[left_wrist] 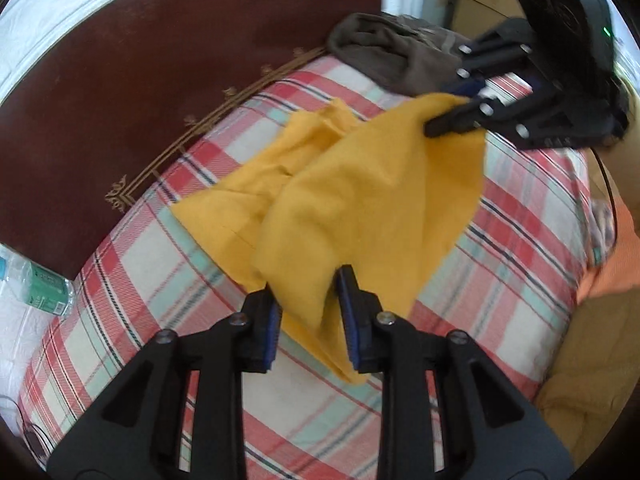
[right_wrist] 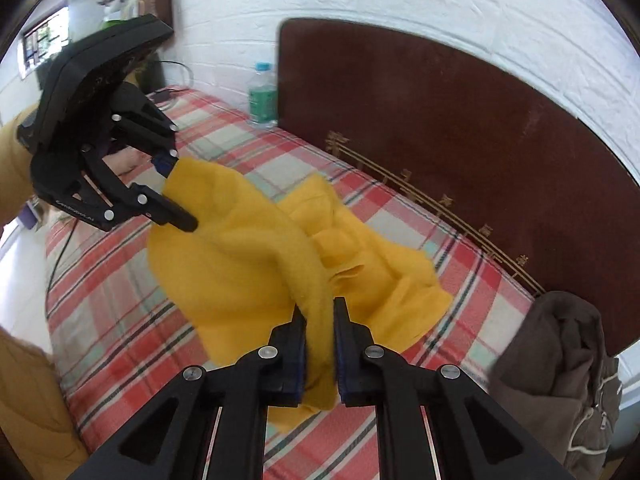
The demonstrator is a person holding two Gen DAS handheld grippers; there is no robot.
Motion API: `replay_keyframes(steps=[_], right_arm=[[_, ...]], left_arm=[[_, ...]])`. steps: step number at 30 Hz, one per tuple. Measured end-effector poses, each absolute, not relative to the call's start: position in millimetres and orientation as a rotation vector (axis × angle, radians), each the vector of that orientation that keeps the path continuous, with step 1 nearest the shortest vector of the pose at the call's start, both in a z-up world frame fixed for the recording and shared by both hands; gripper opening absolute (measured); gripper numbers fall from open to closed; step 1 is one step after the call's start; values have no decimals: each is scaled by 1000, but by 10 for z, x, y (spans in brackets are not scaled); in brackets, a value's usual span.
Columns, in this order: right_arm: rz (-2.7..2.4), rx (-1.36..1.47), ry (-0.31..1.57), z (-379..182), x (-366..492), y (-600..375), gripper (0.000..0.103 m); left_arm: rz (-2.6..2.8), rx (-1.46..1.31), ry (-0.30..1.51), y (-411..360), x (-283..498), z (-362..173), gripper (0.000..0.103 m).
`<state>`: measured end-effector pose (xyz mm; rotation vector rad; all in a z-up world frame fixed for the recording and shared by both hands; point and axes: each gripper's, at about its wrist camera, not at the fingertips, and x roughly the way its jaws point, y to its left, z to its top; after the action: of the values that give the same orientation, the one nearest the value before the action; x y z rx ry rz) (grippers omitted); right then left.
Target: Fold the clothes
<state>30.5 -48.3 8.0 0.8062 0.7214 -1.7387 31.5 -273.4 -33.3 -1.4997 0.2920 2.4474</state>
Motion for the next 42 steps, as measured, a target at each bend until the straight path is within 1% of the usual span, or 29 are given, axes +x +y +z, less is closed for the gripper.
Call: replay_keyframes(steps=[4,8,14,15,18,19,20,21,22,23,25,26,28,30,33,36,37,39,41,42], right_arm=[[-1744,871,725,-67,-10,-679,10],[-1747,936,728,-214,-322,-873,10],[-1774,951,702,-379,-581,-1022,9],[-1782,952,690,-393,-632,-1031,6],[-1784,979,652,-459,-760,-1048,6],[-1780,986,651,-484,-780,-1057,6],[-1787,987,641,-503,-788,-1045,6],[-1795,987,618,-509,-799,-1019,8],[-1809,992,588,-507,-819,-980,11],[-1824,1000,544,-493,-842,-919,14],[-1842,973,450,-403,-826,-765,17],[-1850,959,404,-358,-819,-688,18],[-1852,910,336,-254,-701,-559,20],[-1803,853,307,-184,-492,-485,21],[-1718,816,367,-302,-233,-529,22],[-1767,912,439,-660,-364,-665,22],[-1789,964,406,-796,-482,-679,22],[-1775,1081,251,-1025,-699,-651,22],[-1780,1080,146,-1032,-732,-570,23],[-1780,1067,129,-998,-702,-540,29]], left_arm=[[2558,-1600,156,-3006,-52,-542,29],[2698,-1619,-20,-3243,-218,-692,29],[2809,-1399,-110,-3147,32,-504,29],[2799,-1365,-100,-3081,92,-487,30],[2704,-1277,-15,-2759,314,-487,31],[2672,-1267,28,-2657,372,-537,33],[2639,-1275,84,-2560,417,-632,38],[2605,-1282,139,-2462,462,-727,39],[2588,-1311,187,-2396,476,-840,39],[2582,-1366,196,-2398,444,-977,39],[2564,-1468,128,-2492,357,-1246,39],[2570,-1483,56,-2576,334,-1337,39],[2592,-1466,-102,-2739,314,-1406,39],[2619,-1438,-162,-2814,313,-1391,39],[2645,-1420,-195,-2865,298,-1378,39],[2654,-1421,-249,-2921,273,-1384,39],[2659,-1416,-269,-2936,272,-1368,39],[2693,-1382,-290,-2942,287,-1285,39],[2729,-1318,-300,-2951,345,-1153,39],[2738,-1287,-308,-2965,358,-1095,40]])
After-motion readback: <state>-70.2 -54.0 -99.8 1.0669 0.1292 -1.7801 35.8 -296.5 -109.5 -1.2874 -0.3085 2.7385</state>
